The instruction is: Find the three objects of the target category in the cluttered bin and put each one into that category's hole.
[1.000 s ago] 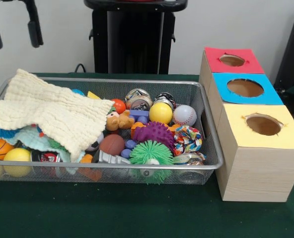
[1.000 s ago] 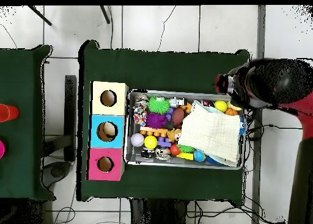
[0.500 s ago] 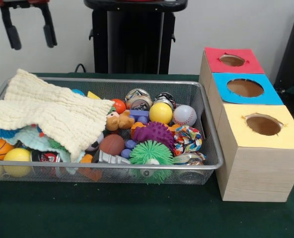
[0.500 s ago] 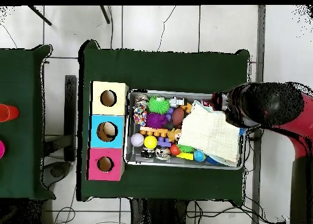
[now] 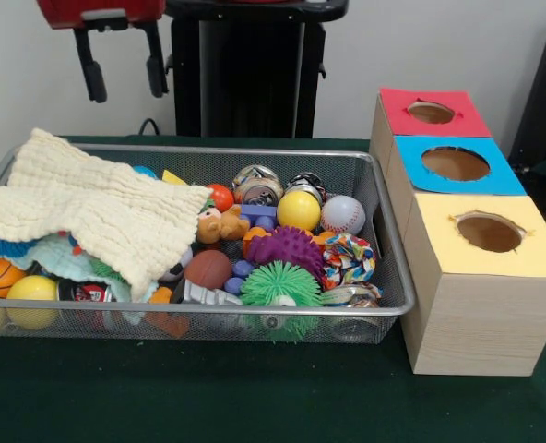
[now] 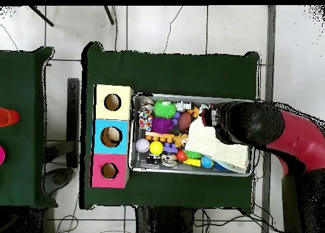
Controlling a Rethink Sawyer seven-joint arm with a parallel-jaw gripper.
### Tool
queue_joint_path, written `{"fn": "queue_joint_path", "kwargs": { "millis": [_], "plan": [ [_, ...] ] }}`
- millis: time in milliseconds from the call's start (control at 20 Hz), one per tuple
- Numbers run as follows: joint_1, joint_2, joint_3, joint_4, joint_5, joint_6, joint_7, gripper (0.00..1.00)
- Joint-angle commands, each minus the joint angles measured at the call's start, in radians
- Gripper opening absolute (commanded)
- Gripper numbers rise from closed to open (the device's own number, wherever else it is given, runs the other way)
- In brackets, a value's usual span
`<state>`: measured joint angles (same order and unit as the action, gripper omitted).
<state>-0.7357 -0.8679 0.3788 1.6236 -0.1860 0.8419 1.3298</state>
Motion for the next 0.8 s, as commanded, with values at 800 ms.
{"fn": "queue_joint_path", "kwargs": {
  "millis": [800],
  "plan": [
    [0.036, 0.114, -0.01, 0.116, -0.09, 0.003, 0.023, 1.0]
  ]
}}
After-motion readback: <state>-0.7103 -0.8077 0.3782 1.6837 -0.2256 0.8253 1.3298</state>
